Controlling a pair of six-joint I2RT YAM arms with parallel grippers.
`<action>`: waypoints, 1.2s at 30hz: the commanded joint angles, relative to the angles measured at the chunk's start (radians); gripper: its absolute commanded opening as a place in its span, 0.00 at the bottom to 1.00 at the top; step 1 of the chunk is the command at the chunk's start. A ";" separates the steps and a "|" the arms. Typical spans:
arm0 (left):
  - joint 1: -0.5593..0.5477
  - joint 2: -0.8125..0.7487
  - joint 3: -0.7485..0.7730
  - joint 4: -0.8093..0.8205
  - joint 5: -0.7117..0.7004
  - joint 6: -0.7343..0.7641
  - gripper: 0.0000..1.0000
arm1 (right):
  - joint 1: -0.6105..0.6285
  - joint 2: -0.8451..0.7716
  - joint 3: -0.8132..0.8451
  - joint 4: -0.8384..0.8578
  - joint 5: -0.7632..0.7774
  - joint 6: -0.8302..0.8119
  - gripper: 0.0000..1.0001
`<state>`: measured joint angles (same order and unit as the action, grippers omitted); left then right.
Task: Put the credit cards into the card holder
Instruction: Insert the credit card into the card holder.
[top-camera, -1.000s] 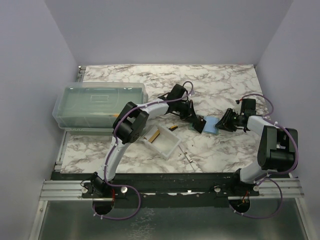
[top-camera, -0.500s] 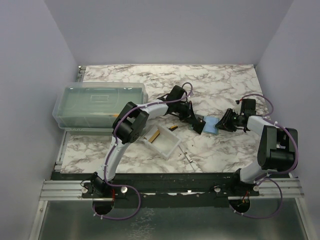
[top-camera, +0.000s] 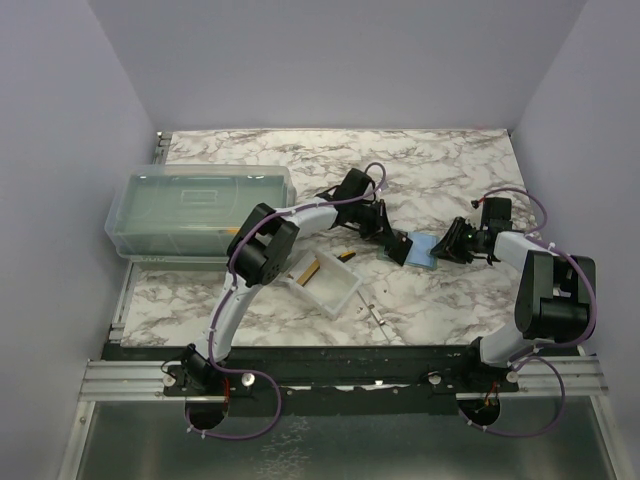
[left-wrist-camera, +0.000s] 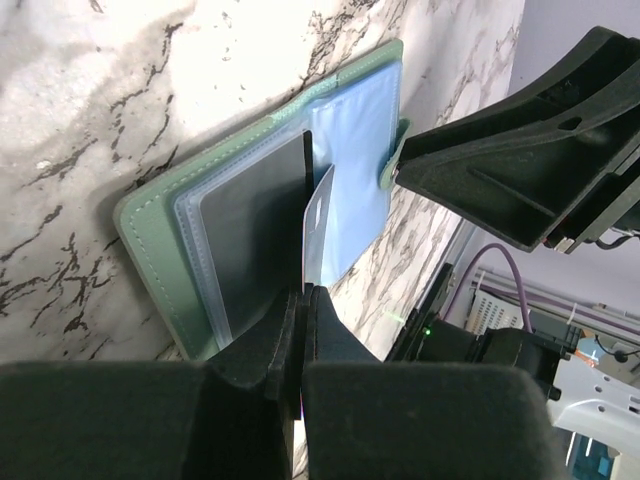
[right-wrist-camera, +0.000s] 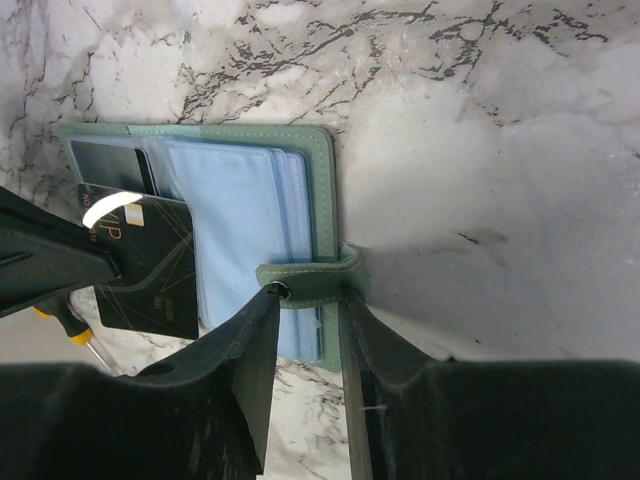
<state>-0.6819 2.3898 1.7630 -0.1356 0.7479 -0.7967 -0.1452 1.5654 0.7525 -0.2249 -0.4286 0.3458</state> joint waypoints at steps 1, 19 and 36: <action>0.003 0.040 0.040 -0.006 -0.007 -0.008 0.00 | 0.016 0.033 -0.013 -0.003 -0.026 -0.013 0.33; -0.009 0.073 0.009 0.225 0.001 -0.133 0.00 | 0.028 0.035 -0.010 -0.007 -0.033 -0.015 0.31; -0.048 0.048 -0.138 0.431 -0.093 -0.226 0.00 | 0.029 0.024 -0.032 0.034 -0.080 0.035 0.30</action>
<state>-0.6907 2.4481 1.6619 0.2626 0.7319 -1.0142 -0.1307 1.5749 0.7502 -0.2066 -0.4442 0.3477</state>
